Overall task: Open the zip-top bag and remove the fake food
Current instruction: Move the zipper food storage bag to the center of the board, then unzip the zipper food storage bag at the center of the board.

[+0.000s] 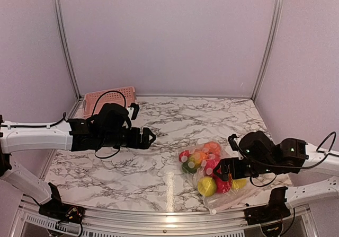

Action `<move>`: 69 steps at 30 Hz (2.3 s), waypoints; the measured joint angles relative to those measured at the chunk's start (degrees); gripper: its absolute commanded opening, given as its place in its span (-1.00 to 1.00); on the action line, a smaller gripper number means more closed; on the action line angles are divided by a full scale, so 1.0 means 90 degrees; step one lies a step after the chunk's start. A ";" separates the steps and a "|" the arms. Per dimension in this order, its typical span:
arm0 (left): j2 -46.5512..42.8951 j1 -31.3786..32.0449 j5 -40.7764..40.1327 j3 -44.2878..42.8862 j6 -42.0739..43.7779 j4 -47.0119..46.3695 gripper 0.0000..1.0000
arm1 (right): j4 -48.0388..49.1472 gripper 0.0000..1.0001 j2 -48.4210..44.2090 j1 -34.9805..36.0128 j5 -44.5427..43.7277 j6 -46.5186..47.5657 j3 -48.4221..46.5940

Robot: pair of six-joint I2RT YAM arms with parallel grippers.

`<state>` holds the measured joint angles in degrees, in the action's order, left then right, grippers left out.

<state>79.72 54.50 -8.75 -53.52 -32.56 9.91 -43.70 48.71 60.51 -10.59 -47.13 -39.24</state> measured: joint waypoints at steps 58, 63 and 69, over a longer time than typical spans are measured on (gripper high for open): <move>0.0993 0.0437 0.2344 0.2625 -0.3361 -0.4437 -0.02 | 0.3677 0.50 0.3203 0.0612 -0.0049 -0.0780 -0.0323; 0.1586 0.0794 0.2271 0.2582 -0.3672 -0.4918 -0.05 | 0.4022 0.46 0.2973 0.0799 0.0012 -0.1188 0.0282; 0.2246 0.1105 0.2176 0.2229 -0.4031 -0.5209 -0.22 | 0.4617 0.43 0.2589 0.0826 0.0172 -0.1489 0.0823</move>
<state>99.94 64.45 10.83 -33.45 -68.84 -36.97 -2.15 72.01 67.94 -9.04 -60.53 -31.83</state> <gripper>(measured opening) 0.451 0.721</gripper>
